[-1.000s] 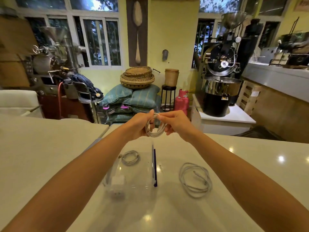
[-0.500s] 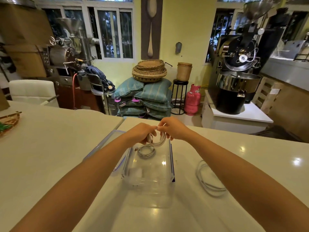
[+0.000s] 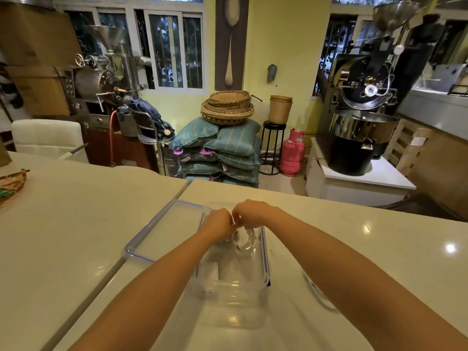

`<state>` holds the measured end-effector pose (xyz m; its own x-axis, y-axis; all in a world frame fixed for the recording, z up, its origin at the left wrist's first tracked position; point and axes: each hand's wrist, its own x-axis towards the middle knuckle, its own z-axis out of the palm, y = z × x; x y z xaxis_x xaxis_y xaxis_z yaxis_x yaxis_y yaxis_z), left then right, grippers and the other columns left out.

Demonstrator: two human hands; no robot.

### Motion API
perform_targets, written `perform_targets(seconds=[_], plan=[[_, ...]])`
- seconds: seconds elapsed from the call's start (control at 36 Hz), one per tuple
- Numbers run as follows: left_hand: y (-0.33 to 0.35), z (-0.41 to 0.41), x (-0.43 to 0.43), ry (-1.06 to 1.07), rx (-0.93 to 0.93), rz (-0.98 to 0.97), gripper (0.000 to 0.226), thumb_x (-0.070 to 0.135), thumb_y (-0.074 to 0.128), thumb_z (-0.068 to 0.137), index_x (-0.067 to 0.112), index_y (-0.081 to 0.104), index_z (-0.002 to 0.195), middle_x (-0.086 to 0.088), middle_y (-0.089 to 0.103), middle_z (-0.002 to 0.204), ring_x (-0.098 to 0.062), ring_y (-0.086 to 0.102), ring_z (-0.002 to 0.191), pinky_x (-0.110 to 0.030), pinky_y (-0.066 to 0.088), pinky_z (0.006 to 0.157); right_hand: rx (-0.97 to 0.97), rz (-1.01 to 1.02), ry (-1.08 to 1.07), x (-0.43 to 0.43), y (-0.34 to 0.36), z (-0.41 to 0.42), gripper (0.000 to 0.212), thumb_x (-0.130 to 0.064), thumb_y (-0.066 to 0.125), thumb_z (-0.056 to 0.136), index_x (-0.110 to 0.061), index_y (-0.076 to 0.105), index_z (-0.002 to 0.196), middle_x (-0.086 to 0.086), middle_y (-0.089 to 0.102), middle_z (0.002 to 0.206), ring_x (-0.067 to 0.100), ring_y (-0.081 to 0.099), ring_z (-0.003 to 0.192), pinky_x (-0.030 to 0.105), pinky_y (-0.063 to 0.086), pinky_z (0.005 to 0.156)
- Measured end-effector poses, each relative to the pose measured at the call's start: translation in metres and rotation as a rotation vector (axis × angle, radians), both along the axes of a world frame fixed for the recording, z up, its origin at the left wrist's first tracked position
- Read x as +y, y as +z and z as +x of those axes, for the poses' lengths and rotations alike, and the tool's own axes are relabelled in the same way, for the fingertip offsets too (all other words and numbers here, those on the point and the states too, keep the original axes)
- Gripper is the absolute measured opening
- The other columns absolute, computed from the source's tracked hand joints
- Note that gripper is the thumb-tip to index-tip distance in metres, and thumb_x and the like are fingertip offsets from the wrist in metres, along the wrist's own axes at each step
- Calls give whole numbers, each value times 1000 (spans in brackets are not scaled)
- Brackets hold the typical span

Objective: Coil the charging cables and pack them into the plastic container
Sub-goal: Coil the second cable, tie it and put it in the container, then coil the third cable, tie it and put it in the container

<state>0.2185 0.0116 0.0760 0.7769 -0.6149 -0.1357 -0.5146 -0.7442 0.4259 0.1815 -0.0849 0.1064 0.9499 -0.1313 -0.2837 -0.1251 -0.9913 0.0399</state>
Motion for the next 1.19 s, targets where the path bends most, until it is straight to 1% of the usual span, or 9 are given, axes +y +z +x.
perform_targets(seconds=[0.08,0.17,0.31,0.42,0.58,0.78,0.89,1.03,1.19], plan=[[-6,5,-5,54,2,-26,26,21,57,86,0,64,99,-19,68,94,-26,60,79,-34,48,74,0,-88,-5,0,-5,7,27,-7,52,86,-12,59,112,11,63,110,27,58,91,34,43,70],[-10,8,-8,88,-2,-28,25,19,59,85,2,62,103,-16,68,99,-24,60,81,-30,49,75,-29,-127,-30,0,-12,15,23,-16,52,88,-12,60,109,11,62,107,24,52,78,32,39,66],[-15,10,-9,113,-28,-29,23,16,61,83,3,63,101,-9,67,86,-18,49,70,-28,43,66,-98,-119,-32,-2,-23,21,21,-19,53,89,-13,63,107,14,62,106,28,59,87,32,42,69],[-16,11,-10,124,-17,-31,22,16,59,84,3,63,102,-17,68,102,-18,49,71,-27,44,68,-97,-119,-24,-4,-26,22,22,-12,53,88,-10,62,108,16,61,107,26,50,76,32,43,69],[-17,10,-9,112,-1,-55,24,15,55,87,1,63,104,-19,68,104,-29,64,91,-29,48,74,-111,-92,-11,-7,-25,16,23,-13,53,89,-6,59,110,18,60,109,31,59,91,32,41,69],[-14,9,-8,121,13,-56,21,13,55,86,0,64,101,-18,68,99,-20,50,72,-27,41,66,-111,-59,-19,-6,-22,12,23,-19,53,90,-3,59,105,18,61,105,26,51,79,31,40,68],[-12,9,-9,118,40,-60,14,18,57,86,10,61,76,-6,59,72,-21,53,77,-26,41,68,-98,-47,-33,-6,-19,9,26,-22,53,91,-2,58,106,17,57,98,26,54,82,30,41,68],[-4,10,-7,117,46,-89,29,17,58,86,2,60,110,-17,64,112,-27,60,99,-30,47,81,-198,98,-26,-15,-2,-4,38,-26,53,90,-7,52,123,17,56,123,31,53,111,36,44,89],[18,3,-12,126,30,-280,31,13,56,85,7,56,115,-17,59,119,-30,59,103,-38,49,89,-383,269,-73,-46,26,-38,35,-26,56,88,-9,56,119,14,61,118,28,54,107,34,43,84]])
